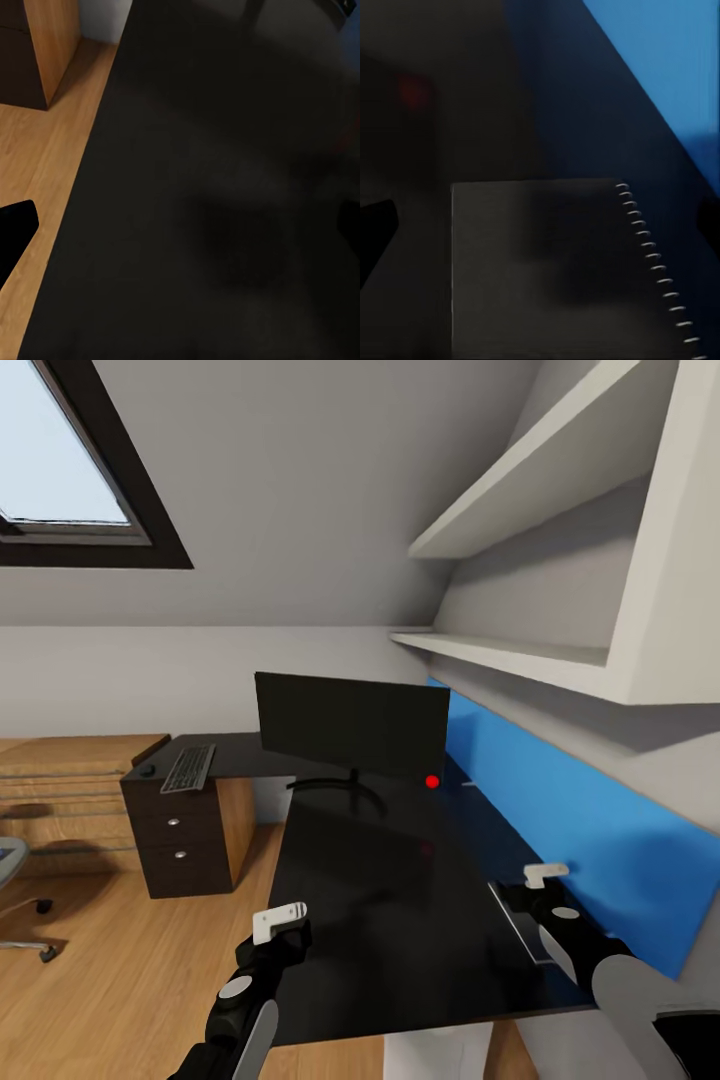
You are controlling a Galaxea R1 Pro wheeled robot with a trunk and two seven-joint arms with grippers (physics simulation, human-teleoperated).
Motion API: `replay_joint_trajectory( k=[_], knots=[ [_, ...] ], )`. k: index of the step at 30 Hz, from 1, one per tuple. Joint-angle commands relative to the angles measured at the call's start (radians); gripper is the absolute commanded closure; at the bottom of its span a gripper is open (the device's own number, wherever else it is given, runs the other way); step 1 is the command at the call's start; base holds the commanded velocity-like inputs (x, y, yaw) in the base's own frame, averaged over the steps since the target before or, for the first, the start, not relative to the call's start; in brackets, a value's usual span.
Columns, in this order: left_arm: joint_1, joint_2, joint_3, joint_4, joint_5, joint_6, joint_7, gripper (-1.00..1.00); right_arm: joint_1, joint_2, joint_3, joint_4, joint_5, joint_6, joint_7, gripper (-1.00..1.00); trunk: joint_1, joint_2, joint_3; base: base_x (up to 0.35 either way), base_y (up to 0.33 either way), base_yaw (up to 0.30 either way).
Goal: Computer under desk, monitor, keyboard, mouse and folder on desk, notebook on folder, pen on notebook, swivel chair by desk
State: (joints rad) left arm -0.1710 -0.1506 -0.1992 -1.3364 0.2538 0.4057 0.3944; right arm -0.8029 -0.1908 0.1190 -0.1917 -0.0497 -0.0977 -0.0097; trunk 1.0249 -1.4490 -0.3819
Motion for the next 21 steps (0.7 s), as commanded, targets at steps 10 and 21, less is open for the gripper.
replay_joint_trajectory(
  k=[10, 21],
  knots=[
    [-0.001, 0.000, -0.001, -0.001, 0.011, 0.003, 0.009, -1.00, -0.001, -0.026, 0.003, 0.000, -0.010, 0.031, -0.008, -1.00, 0.038, -0.071, -0.033, 0.000, 0.000, 0.000],
    [-0.001, 0.000, -0.001, -0.001, 0.012, 0.002, 0.009, -1.00, -0.002, -0.033, 0.002, 0.000, -0.011, 0.033, -0.008, -1.00, 0.081, -0.148, -0.067, 0.000, 0.000, 0.000]
  ],
)
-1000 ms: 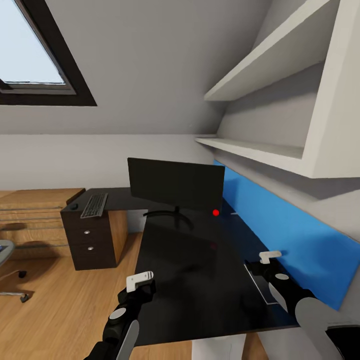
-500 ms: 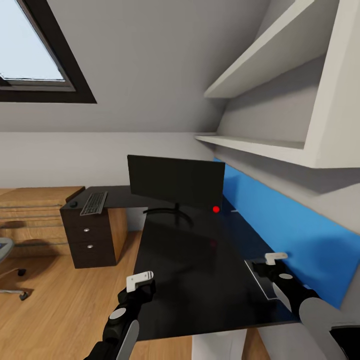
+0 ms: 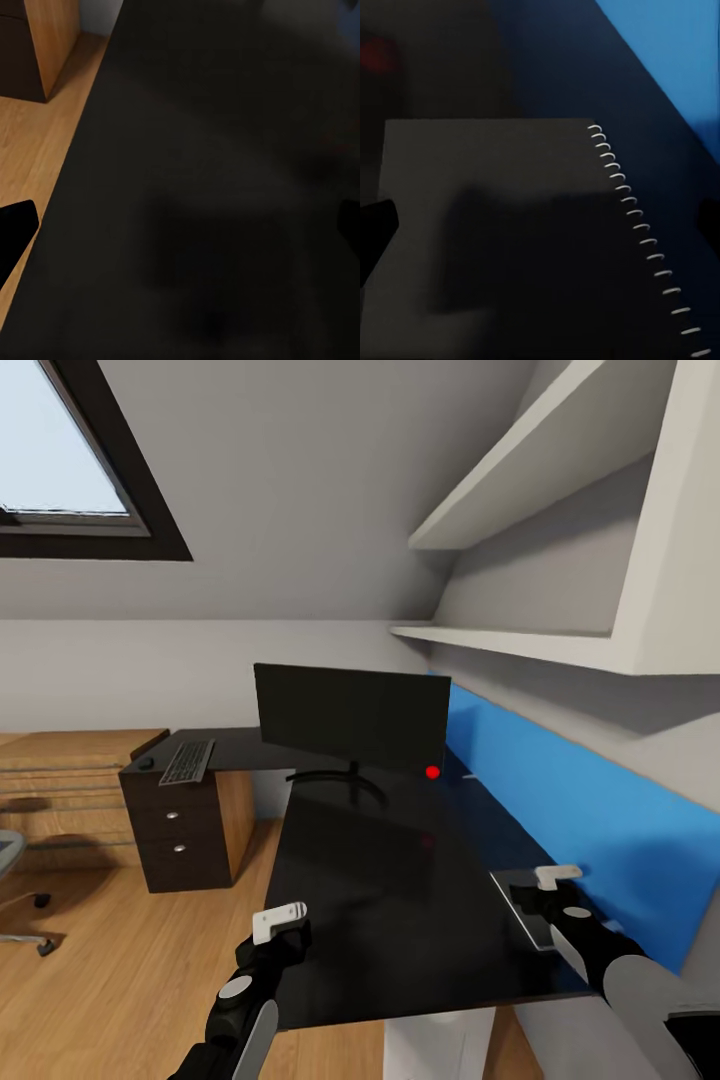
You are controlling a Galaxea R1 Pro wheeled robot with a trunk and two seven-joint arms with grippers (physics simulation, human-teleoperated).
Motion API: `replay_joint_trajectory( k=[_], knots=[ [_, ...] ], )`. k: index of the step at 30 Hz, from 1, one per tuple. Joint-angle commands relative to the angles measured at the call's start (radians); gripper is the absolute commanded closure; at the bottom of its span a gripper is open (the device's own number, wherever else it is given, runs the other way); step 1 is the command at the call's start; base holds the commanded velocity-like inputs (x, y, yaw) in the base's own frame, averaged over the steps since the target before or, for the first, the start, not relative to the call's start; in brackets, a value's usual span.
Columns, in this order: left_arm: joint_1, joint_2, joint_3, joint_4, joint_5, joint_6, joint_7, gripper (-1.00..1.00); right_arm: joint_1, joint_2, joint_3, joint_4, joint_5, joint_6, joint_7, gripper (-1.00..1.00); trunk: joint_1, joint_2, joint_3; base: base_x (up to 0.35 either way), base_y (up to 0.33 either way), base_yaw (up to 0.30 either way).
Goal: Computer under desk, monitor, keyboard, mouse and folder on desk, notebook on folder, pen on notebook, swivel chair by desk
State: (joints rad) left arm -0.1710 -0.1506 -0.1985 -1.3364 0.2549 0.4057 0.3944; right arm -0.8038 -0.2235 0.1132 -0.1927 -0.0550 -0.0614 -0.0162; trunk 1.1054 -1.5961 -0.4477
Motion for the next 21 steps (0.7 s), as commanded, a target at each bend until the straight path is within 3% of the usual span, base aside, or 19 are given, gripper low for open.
replay_joint_trajectory(
  k=[1, 10, 21],
  knots=[
    [-0.001, 0.000, -0.002, -0.001, 0.010, 0.002, 0.009, -1.00, -0.001, -0.002, 0.008, 0.001, -0.006, -0.003, -0.001, -1.00, 0.004, -0.008, -0.004, 0.000, 0.000, 0.000],
    [-0.001, 0.000, -0.001, -0.001, 0.010, 0.003, 0.009, -1.00, -0.001, -0.007, 0.008, 0.001, -0.006, -0.003, 0.001, -1.00, 0.008, -0.015, -0.008, 0.000, 0.000, 0.000],
    [-0.001, 0.000, -0.002, -0.001, 0.010, 0.002, 0.009, -1.00, -0.001, -0.007, 0.008, 0.002, -0.006, -0.002, 0.001, -1.00, 0.050, -0.092, -0.042, 0.000, 0.000, 0.000]
  ],
)
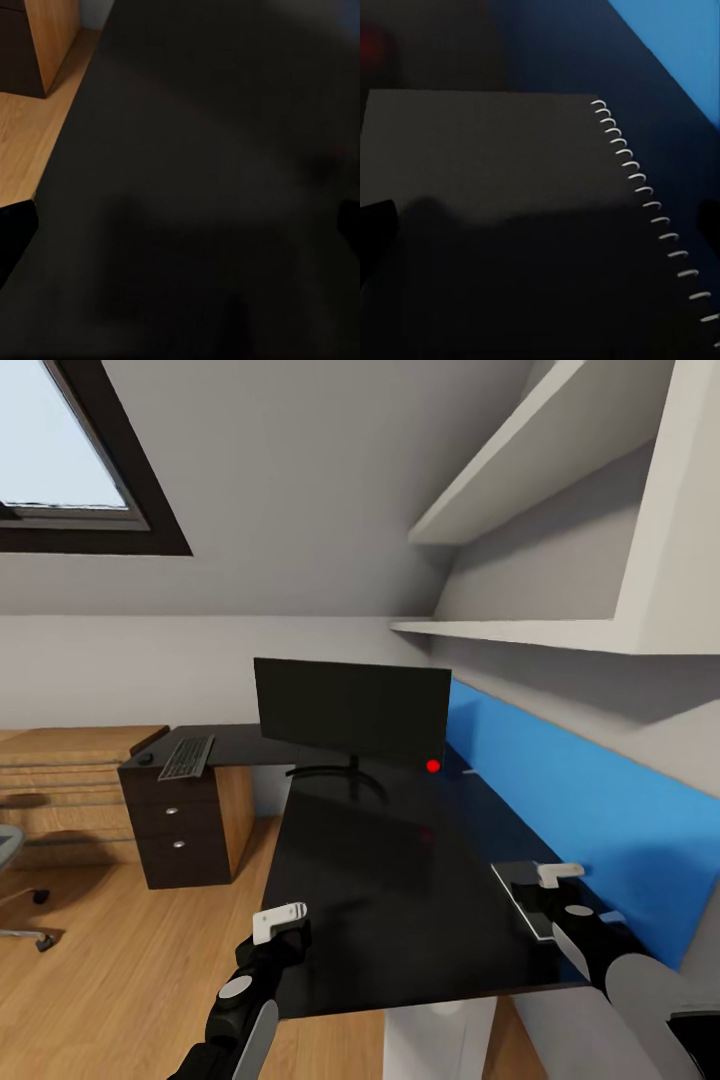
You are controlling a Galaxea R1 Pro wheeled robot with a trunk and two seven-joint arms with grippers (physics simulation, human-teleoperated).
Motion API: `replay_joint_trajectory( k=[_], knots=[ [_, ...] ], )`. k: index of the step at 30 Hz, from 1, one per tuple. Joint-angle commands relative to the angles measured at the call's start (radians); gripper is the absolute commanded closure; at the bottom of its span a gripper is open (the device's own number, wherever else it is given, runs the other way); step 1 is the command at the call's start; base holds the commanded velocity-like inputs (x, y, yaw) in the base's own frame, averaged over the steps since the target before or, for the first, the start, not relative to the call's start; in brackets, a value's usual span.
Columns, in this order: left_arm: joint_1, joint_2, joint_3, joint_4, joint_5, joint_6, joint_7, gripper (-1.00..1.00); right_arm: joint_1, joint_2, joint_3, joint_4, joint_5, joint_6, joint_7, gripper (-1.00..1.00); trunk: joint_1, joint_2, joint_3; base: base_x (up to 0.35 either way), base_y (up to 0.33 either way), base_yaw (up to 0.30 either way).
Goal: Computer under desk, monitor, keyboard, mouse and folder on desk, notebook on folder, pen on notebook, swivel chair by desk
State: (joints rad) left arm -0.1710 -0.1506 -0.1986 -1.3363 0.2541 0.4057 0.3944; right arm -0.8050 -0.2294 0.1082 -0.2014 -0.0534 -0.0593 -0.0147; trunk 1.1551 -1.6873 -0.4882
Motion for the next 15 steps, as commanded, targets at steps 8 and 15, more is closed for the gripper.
replay_joint_trajectory(
  k=[8, 15],
  knots=[
    [-0.001, 0.000, -0.002, -0.001, 0.011, 0.003, 0.009, -1.00, 0.000, -0.001, 0.013, 0.010, -0.008, -0.004, -0.001, -1.00, 0.012, -0.022, -0.011, 0.000, 0.000, 0.000],
    [-0.001, 0.000, -0.002, -0.001, 0.010, 0.002, 0.010, -1.00, 0.000, -0.001, 0.013, 0.010, -0.008, -0.004, -0.001, -1.00, 0.031, -0.057, -0.027, 0.000, 0.000, 0.000]
  ],
)
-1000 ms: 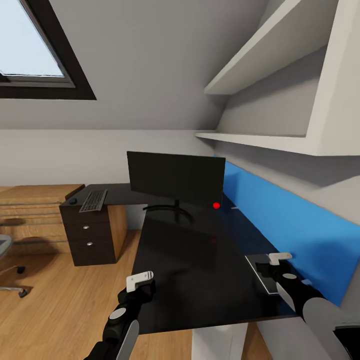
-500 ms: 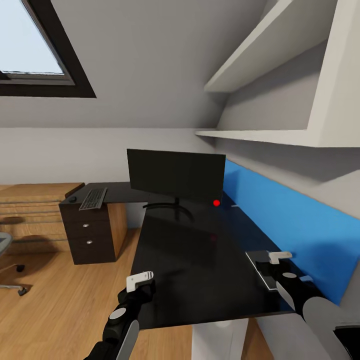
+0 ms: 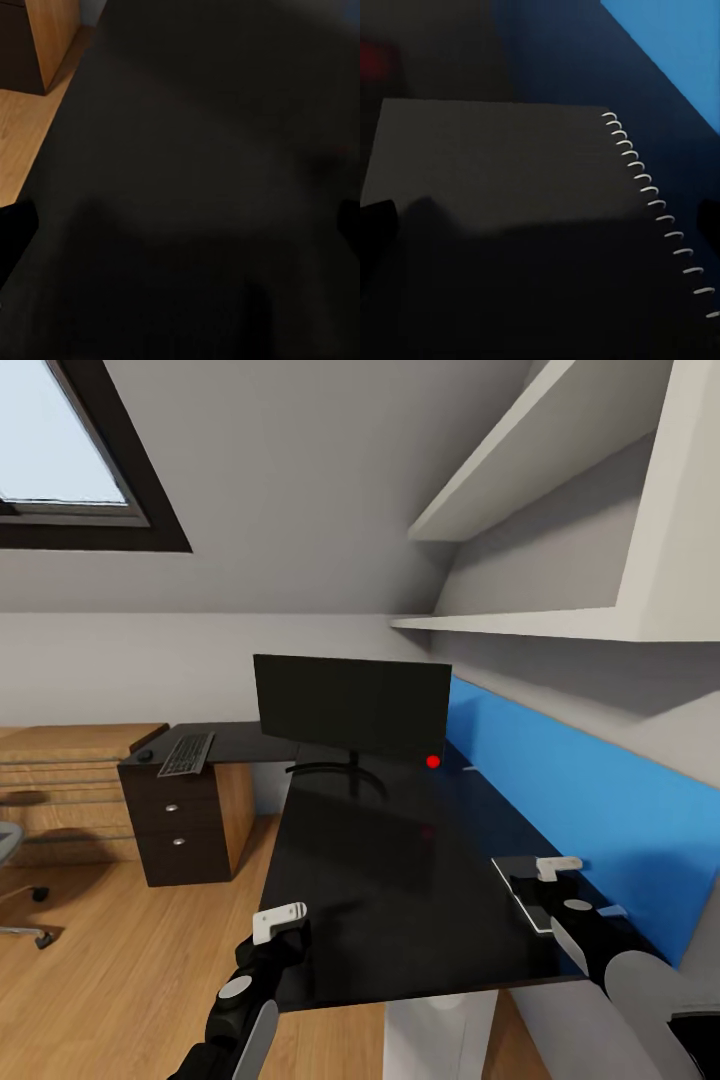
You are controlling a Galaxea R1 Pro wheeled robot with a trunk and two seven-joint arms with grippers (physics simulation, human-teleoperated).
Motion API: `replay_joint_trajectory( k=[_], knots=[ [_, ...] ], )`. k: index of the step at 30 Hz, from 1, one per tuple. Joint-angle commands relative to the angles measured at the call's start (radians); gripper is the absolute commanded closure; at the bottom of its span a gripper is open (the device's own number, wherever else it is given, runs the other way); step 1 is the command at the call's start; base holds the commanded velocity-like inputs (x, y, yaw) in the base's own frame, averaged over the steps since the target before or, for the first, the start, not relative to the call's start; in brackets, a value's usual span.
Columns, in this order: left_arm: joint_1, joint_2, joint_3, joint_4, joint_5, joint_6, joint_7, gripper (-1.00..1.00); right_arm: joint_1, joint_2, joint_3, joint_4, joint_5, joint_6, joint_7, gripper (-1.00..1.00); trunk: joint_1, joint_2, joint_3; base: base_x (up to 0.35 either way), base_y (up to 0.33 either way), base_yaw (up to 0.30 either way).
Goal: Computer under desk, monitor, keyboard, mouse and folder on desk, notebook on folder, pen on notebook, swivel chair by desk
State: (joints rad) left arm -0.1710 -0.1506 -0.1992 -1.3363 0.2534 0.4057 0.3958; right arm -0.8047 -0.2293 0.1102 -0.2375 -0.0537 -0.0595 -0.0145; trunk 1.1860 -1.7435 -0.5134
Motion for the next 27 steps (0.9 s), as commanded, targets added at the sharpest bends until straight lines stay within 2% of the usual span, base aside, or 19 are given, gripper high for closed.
replay_joint_trajectory(
  k=[1, 14, 27],
  knots=[
    [-0.001, 0.001, -0.001, -0.001, 0.011, 0.002, 0.009, -1.00, 0.000, -0.001, 0.011, 0.046, -0.008, -0.003, -0.001, -1.00, 0.000, 0.000, -0.001, 0.000, 0.000, 0.000],
    [-0.001, 0.006, 0.001, 0.018, 0.013, 0.004, 0.007, -1.00, 0.000, -0.001, 0.011, 0.046, -0.008, -0.005, -0.001, -1.00, 0.000, 0.000, -0.001, -0.005, 0.001, 0.000],
    [-0.001, 0.006, 0.001, 0.020, 0.012, 0.004, 0.006, -1.00, 0.000, -0.001, 0.011, 0.046, -0.008, -0.005, -0.001, -1.00, 0.000, 0.000, -0.001, -0.115, 0.038, 0.000]
  ],
)
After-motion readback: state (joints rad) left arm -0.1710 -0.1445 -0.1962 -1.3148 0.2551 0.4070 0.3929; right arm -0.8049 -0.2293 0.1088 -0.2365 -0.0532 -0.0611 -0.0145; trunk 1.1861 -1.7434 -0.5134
